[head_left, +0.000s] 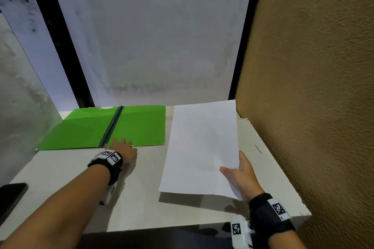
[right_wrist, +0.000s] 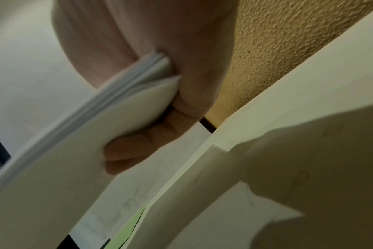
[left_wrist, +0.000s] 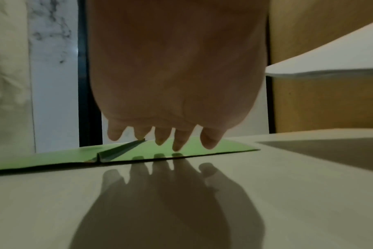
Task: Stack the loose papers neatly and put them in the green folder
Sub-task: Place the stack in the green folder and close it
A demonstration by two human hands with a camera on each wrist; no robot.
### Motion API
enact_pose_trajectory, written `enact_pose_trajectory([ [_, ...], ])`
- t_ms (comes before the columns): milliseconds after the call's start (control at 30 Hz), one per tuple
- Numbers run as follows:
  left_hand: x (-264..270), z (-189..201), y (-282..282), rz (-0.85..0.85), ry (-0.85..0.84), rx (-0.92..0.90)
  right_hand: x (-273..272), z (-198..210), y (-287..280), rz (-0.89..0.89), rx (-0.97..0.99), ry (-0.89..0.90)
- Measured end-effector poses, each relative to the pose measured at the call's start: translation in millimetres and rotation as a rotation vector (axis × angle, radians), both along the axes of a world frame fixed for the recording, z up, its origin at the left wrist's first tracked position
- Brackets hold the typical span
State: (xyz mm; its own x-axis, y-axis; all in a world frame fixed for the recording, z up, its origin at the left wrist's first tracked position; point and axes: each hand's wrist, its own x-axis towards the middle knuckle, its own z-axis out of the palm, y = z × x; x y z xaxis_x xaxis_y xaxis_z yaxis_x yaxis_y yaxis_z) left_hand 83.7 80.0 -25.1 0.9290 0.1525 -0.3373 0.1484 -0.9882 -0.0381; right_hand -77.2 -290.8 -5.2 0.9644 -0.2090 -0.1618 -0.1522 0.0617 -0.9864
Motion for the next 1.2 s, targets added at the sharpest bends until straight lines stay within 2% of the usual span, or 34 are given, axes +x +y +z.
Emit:
enact_pose_trajectory([
  [167, -13, 16, -15, -0.109, -0.022, -0.038, -1, -1, -10, -0.024, 0.003, 0.012],
  [267, -23, 28, -40, -0.242, -0.027, -0.075, 2, -1, -15, -0.028, -0.011, 0.026],
  [400, -38, 35, -78, -0.398, 0.005, -0.323, 3, 5, -17, -0.010, -0.010, 0.043],
  [467, -39, 36, -83, -0.382, -0.008, -0.405, 2, 10, -17, 0.005, -0.020, 0.049],
  [500, -37, 35, -80, -0.359, -0.059, -0.383, 2, 10, -18, 0.013, -0.022, 0.054],
  [567, -36, 32, -68, -0.273, -0.117, -0.227, 1, 10, -17, 0.027, -0.023, 0.071],
  [633, -37, 26, -55, -0.188, -0.028, -0.101, 2, 9, -16, 0.039, -0.016, 0.087],
  [700, -40, 23, -51, -0.179, 0.070, -0.149, 3, 10, -14, 0.056, -0.005, 0.095],
  [967, -69, 27, -64, -0.297, 0.081, -0.292, 25, 0, -3, 0.158, 0.071, 0.145],
  [1200, -72, 35, -63, -0.238, 0.128, -0.403, 45, -10, 17, 0.191, 0.060, 0.218],
])
